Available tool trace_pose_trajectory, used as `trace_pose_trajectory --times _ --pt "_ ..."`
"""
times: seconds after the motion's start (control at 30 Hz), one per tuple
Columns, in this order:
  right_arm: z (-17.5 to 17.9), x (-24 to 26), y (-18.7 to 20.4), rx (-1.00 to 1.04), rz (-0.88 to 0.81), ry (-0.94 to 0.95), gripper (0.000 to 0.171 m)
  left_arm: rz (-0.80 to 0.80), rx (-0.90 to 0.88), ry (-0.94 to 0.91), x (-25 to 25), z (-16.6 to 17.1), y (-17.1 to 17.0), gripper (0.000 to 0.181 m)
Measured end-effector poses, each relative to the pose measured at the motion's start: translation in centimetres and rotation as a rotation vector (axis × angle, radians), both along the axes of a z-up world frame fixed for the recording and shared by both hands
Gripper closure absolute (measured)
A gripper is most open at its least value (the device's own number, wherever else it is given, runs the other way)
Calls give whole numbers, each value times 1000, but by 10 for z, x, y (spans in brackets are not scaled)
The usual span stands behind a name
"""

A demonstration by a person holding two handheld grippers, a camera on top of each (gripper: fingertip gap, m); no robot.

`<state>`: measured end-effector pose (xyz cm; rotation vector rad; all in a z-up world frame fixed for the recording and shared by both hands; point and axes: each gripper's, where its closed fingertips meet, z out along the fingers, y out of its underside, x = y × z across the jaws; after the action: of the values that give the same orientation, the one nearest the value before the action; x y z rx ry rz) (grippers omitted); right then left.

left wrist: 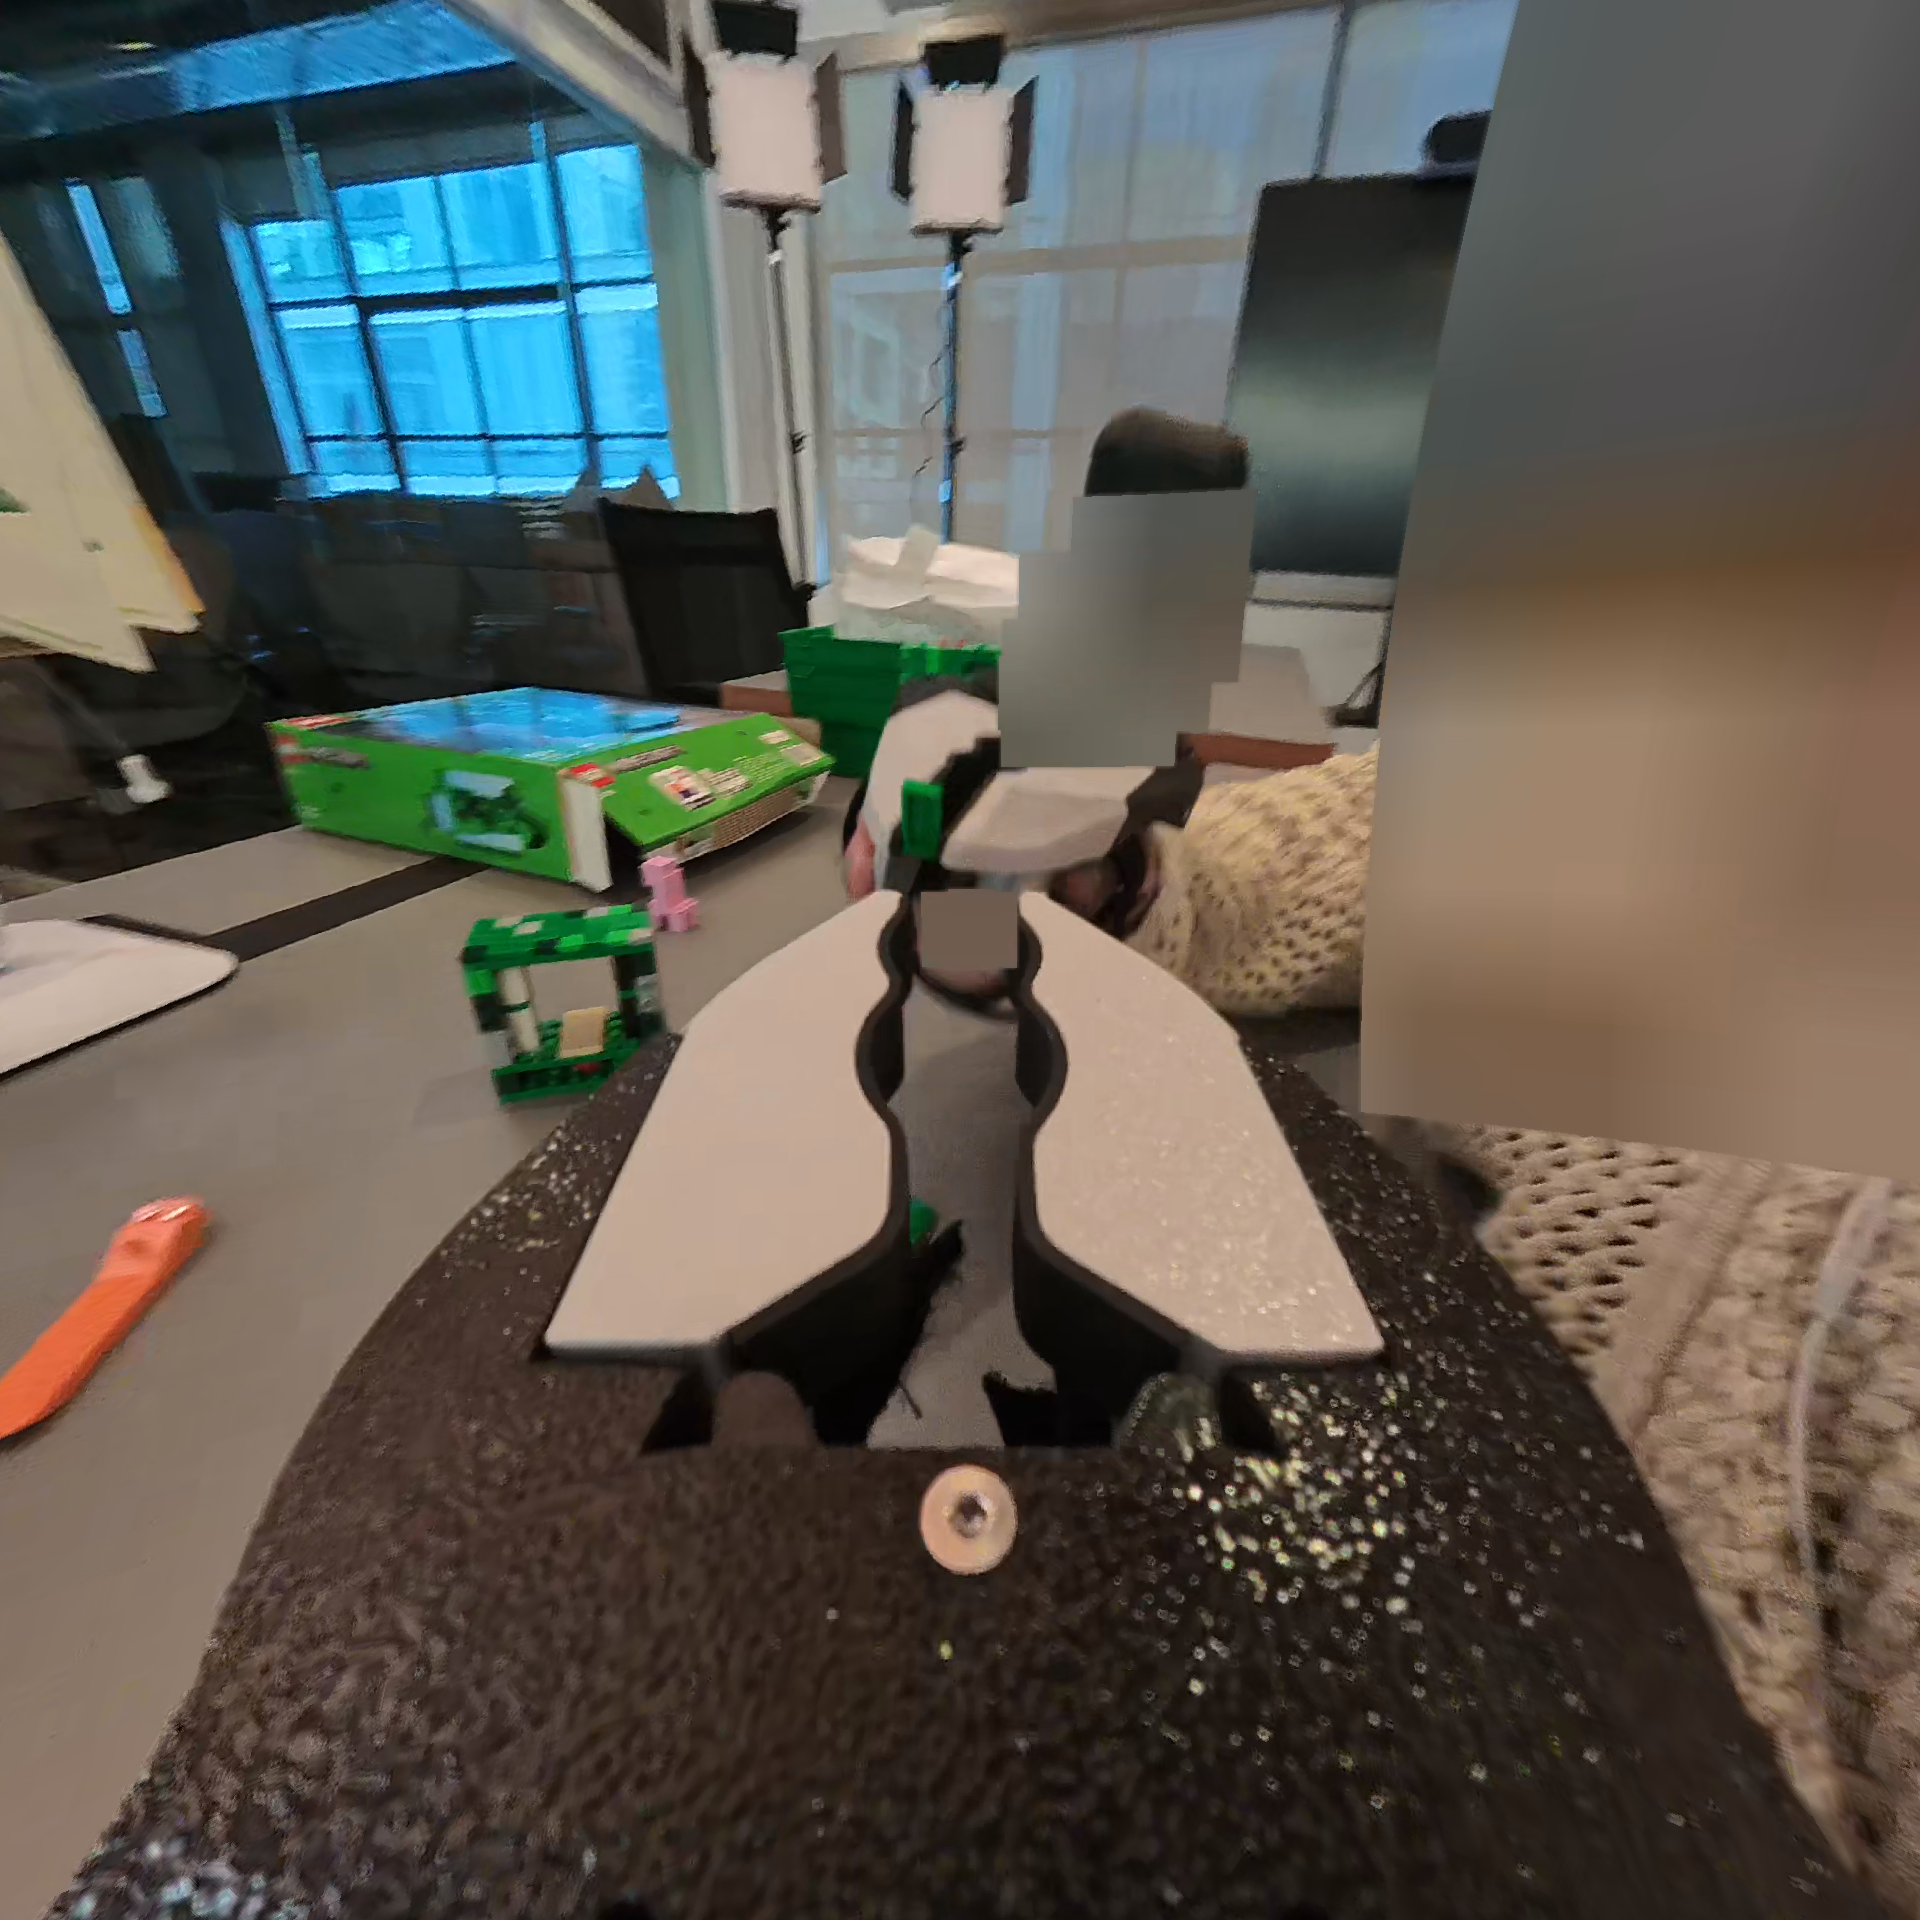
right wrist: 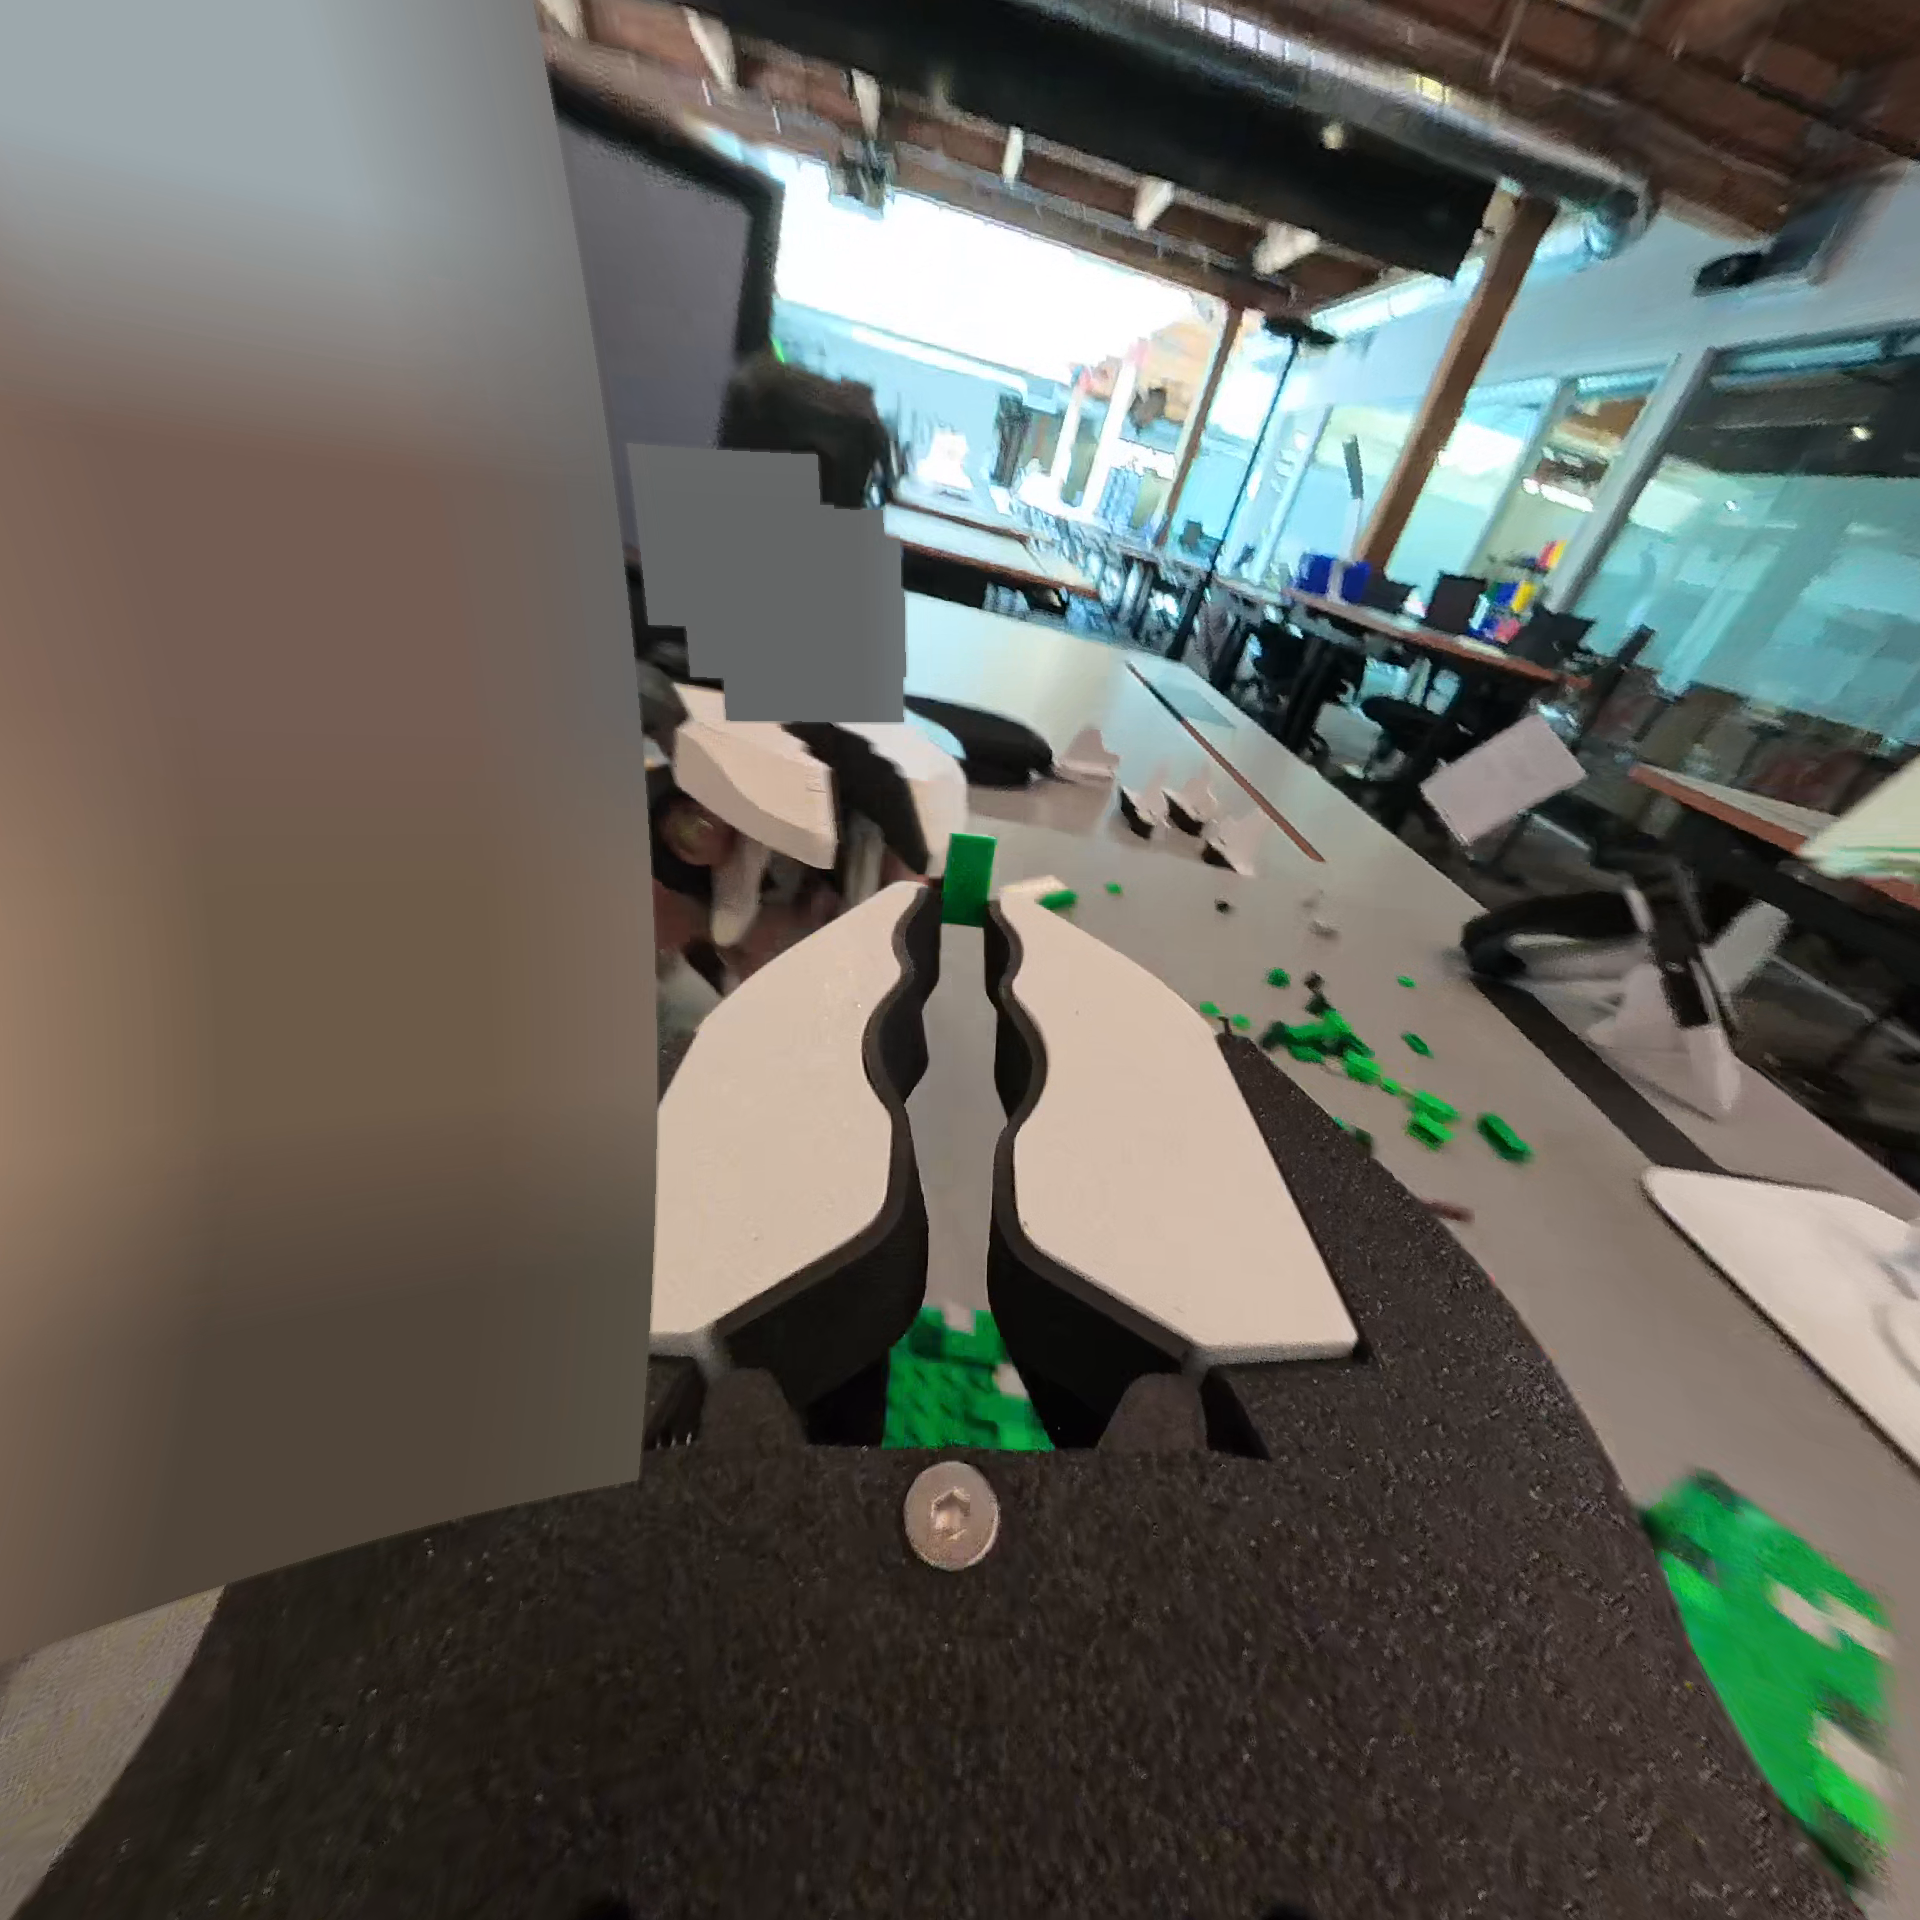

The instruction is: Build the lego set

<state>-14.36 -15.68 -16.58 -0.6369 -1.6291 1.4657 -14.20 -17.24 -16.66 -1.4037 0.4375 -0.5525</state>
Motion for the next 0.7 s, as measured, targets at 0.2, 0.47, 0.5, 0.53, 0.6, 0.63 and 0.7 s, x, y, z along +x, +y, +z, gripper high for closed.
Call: trace_pose_trajectory --times 0.2,0.47,0.5,0.53,0.6,0.63,0.7 --pt "-13 -11 50 228 -173 -115 164 195 -184 199 -18 -42 14 148" --pt "-19 -8 69 386 -219 -163 164 176 -492 359 -7 -99 24 135" --pt "-19 -7 69 395 -218 -170 164 169 -514 378 -5 -104 24 135" --pt "-20 -7 70 403 -217 -176 164 163 -530 393 -3 -107 24 136" --pt "-22 -6 71 417 -215 -187 164 149 -564 413 -1 -113 23 138" --pt "-23 -6 71 423 -211 -194 164 142 -580 420 0 -116 22 139" --pt "-25 -6 71 431 -208 -202 164 122 -601 426 3 -119 21 141"
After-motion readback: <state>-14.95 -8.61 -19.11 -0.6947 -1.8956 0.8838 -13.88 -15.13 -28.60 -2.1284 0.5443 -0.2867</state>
